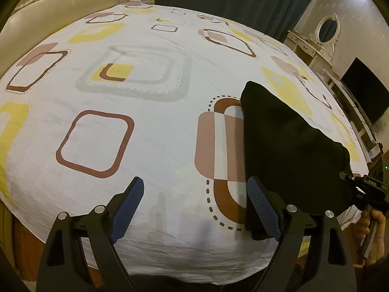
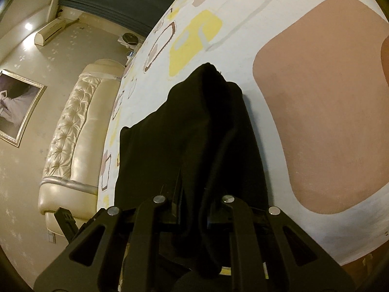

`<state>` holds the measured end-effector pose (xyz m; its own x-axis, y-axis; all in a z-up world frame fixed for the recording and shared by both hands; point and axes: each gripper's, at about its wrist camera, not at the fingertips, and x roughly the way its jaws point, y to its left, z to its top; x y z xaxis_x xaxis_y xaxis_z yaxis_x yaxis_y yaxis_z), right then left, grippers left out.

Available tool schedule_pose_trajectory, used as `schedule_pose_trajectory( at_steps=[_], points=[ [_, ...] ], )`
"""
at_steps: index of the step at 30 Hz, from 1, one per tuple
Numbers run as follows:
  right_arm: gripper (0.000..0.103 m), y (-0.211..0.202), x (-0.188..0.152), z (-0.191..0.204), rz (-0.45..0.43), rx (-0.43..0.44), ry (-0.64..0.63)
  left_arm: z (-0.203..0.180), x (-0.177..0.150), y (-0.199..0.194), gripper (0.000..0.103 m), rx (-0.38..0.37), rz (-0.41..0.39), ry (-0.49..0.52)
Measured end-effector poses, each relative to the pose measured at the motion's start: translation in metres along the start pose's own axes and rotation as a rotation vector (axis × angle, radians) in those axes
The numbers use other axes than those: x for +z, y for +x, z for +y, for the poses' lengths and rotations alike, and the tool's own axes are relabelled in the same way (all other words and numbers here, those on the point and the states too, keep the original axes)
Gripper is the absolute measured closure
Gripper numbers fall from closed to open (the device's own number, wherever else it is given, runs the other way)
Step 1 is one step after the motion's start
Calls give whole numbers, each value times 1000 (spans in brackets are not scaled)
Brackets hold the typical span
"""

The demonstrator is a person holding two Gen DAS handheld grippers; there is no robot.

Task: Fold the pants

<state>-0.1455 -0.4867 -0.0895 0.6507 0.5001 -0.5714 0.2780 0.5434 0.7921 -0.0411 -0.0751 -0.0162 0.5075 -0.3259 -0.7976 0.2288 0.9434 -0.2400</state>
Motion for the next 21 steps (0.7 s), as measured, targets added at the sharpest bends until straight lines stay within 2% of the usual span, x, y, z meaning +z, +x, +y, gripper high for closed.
schedule_pose_trajectory(
  at_steps=[9, 19, 21],
  points=[
    [90, -2, 0, 0, -15, -4, 4, -5, -3, 4, 17, -11, 16, 5],
    [87, -28, 7, -22, -40, -10, 61, -18, -9, 15, 17, -81, 76, 28],
    [83, -36, 9, -22, -57, -32, 66, -20, -9, 17, 17, -99, 88, 30]
  ],
)
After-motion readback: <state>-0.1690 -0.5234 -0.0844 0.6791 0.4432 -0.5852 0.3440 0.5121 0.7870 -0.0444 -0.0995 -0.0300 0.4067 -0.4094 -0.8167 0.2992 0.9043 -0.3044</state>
